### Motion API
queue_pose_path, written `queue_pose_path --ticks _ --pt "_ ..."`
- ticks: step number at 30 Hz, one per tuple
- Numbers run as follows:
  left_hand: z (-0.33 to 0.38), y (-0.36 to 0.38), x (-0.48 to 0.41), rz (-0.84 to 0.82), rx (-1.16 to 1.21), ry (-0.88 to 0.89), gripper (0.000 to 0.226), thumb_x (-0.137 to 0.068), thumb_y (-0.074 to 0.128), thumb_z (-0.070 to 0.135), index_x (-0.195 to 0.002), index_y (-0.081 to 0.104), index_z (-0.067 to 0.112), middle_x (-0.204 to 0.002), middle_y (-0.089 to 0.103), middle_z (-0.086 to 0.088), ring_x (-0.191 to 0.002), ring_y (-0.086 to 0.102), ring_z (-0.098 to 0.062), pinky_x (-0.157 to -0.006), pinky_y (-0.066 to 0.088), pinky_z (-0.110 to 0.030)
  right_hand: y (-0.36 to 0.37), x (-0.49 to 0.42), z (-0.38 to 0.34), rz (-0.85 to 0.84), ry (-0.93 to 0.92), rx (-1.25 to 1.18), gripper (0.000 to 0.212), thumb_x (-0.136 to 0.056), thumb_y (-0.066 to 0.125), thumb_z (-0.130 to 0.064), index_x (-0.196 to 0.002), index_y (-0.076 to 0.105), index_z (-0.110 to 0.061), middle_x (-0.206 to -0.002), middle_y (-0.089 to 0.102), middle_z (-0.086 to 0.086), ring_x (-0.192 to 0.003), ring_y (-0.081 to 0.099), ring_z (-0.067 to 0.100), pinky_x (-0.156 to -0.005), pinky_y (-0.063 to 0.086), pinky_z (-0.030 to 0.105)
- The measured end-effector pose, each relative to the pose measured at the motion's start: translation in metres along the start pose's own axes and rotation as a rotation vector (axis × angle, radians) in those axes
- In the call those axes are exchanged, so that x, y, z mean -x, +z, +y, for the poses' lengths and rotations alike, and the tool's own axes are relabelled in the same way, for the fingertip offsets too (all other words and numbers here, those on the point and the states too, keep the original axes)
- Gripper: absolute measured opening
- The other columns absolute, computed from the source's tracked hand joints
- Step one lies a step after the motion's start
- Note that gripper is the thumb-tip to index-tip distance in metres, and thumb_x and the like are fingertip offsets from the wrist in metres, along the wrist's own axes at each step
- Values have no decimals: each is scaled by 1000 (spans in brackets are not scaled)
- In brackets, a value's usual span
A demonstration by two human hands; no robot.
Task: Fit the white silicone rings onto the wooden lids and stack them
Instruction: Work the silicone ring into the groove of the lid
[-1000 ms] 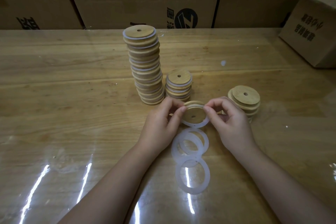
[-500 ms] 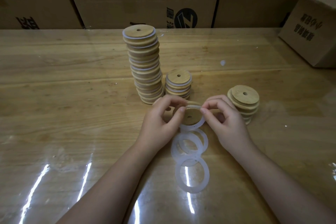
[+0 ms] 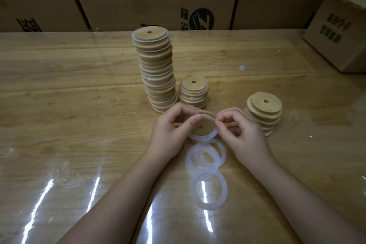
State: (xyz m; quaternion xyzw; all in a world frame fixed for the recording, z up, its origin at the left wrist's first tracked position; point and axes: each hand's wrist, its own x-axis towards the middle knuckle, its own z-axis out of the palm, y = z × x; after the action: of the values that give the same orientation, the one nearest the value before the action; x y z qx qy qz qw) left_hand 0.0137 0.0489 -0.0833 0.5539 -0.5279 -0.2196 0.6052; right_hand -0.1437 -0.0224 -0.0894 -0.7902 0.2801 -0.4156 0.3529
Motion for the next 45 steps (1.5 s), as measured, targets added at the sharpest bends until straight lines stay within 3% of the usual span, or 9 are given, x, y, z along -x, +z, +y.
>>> queue_pose_path --ticks 8,13,15,21,24,30,36,45 --pt "-6 -1 -3 35 49 -80 3 -79 67 22 -80 65 21 -85 70 9 -81 66 -13 -74 53 -29 1 0 4 -68 159 4 11 -82 64 -2 -83 61 -12 -86 60 -8 -71 59 0 -61 45 10" --pt "-5 -2 -2 33 62 -96 4 -80 68 22 -82 65 20 -85 70 0 -83 66 -24 -75 53 -35 1 1 5 -117 216 20 17 -81 65 -6 -80 57 -21 -73 61 -9 -61 58 2 -57 44 13" --pt "-2 0 -1 32 62 -82 10 -81 70 22 -88 63 19 -87 68 -6 -86 65 -29 -77 52 -38 2 2 6 -88 196 32 18 -81 65 -6 -81 57 -22 -75 62 -9 -65 59 3 -59 45 12" --pt "1 3 1 -46 -92 -32 21 -82 69 16 -101 65 23 -96 66 9 -87 60 1 -80 48 -19 0 0 4 90 -8 79 9 -82 59 -5 -84 58 -14 -88 59 -3 -82 59 9 -66 47 14" --pt "1 4 1 -54 -159 27 21 -82 67 18 -103 67 19 -95 65 9 -87 59 2 -78 44 -13 0 0 3 86 -62 86 6 -81 57 -7 -86 60 -11 -90 58 -3 -87 58 10 -68 47 14" --pt "-2 1 0 1 -124 -10 18 -83 68 15 -98 68 25 -94 70 6 -87 64 -3 -77 48 -17 0 0 5 68 -17 110 7 -83 62 -1 -86 62 -7 -92 59 -3 -86 57 5 -65 48 13" --pt "-1 0 -1 19 -90 -62 18 -83 68 18 -94 67 33 -91 72 8 -86 67 -10 -79 55 -31 1 -1 6 51 78 50 8 -83 62 0 -85 62 -8 -92 60 -4 -83 59 5 -64 48 11" --pt "-3 -1 -2 17 -81 -76 21 -85 68 15 -92 67 35 -86 72 14 -82 66 -6 -75 52 -22 1 -2 8 39 62 90 8 -82 62 0 -84 62 -7 -90 60 -2 -83 58 7 -63 47 10"
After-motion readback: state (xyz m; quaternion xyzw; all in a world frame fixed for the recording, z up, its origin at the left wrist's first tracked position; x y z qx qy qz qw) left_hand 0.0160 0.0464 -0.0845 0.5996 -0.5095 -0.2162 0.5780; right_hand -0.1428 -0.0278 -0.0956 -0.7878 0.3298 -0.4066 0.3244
